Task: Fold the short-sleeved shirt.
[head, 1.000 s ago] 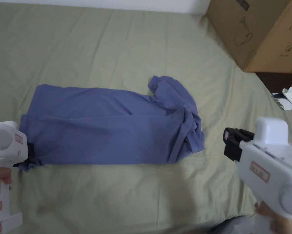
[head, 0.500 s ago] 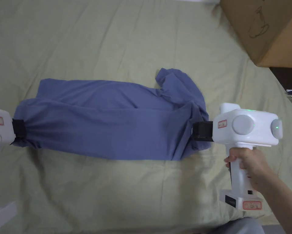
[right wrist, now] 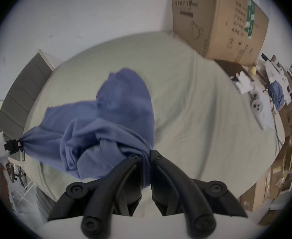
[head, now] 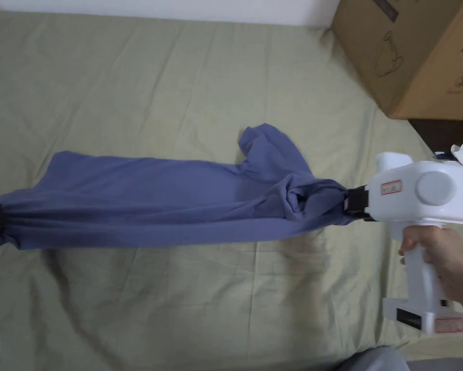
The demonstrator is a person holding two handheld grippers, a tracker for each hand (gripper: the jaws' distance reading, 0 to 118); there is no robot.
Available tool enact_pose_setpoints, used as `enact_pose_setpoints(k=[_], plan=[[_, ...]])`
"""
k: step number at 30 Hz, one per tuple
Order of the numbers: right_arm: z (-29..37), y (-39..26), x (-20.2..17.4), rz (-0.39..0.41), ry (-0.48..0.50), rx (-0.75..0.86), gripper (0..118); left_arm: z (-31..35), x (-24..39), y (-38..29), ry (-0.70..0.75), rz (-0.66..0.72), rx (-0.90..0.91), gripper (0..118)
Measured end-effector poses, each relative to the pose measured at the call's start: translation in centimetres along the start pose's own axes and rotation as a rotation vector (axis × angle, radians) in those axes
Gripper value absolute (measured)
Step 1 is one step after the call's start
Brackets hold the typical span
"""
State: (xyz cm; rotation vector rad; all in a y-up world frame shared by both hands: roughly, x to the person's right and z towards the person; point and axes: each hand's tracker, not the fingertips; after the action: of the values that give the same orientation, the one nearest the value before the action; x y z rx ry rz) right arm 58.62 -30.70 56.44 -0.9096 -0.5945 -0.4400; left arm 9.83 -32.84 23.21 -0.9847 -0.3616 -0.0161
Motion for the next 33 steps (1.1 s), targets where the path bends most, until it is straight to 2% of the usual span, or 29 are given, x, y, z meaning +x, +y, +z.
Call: enact_pose_setpoints(k=[2,6,11,12,13,14,15,16,17,18,19,20,21,24,30,33], plan=[[2.8,-0.6,0.5,0.011,0.005,0.054,8,1.8,-0.7,-0.5,-0.031,0.006,0.027,5],[5.5,-4.2,1.5,0.001,0.017,0.063,8,4.0,-2.2,-3.6,-0.050,-0.010,0.042,5],[2.8,-11.2,2.0,-0.020,-0.025,-0.078,8,2.3,-3.8,-9.3,-0.013,-0.048,-0.080,6],[2.1,-12.3,2.0,-0.031,-0.035,-0.098,8,1.6,-4.0,-10.2,-0.009,-0.046,-0.108,11],[1.4,-13.4,1.9,-0.034,-0.036,-0.114,8,1.0,-3.9,-11.0,0.008,-0.055,-0.137,25],[0.7,-14.2,1.7,-0.033,-0.038,-0.127,8,0.4,-3.8,-11.7,0.031,-0.071,-0.137,45],[0.3,-14.8,1.4,-0.030,-0.050,-0.122,12,0.2,-3.7,-12.2,0.087,-0.094,-0.126,68],[0.1,-15.1,1.2,-0.025,-0.064,-0.116,36,0.0,-3.8,-12.4,0.119,-0.107,-0.122,88],[0.2,-15.1,1.2,-0.024,-0.074,-0.112,36,0.2,-4.1,-12.3,0.141,-0.111,-0.119,88],[0.4,-14.9,1.1,-0.027,-0.092,-0.111,45,0.6,-4.2,-12.1,0.096,-0.058,-0.106,94],[0.7,-14.3,1.1,-0.031,-0.114,-0.106,66,1.4,-4.3,-11.7,0.064,-0.007,-0.068,100],[1.1,-13.8,1.0,-0.032,-0.135,-0.088,97,2.3,-4.3,-11.0,0.034,0.017,-0.020,100],[2.1,-13.2,0.9,-0.028,-0.147,-0.038,111,3.1,-4.1,-10.4,0.018,0.025,0.018,100],[5.9,-10.7,0.0,-0.001,-0.131,0.140,110,6.0,-2.7,-8.2,0.040,-0.024,0.172,100],[14.3,-8.4,-3.2,0.042,-0.012,0.552,112,11.8,1.7,-6.1,0.014,-0.149,0.493,100],[16.5,-8.4,-4.9,0.050,0.020,0.685,114,13.7,3.6,-6.4,-0.017,-0.189,0.625,100]])
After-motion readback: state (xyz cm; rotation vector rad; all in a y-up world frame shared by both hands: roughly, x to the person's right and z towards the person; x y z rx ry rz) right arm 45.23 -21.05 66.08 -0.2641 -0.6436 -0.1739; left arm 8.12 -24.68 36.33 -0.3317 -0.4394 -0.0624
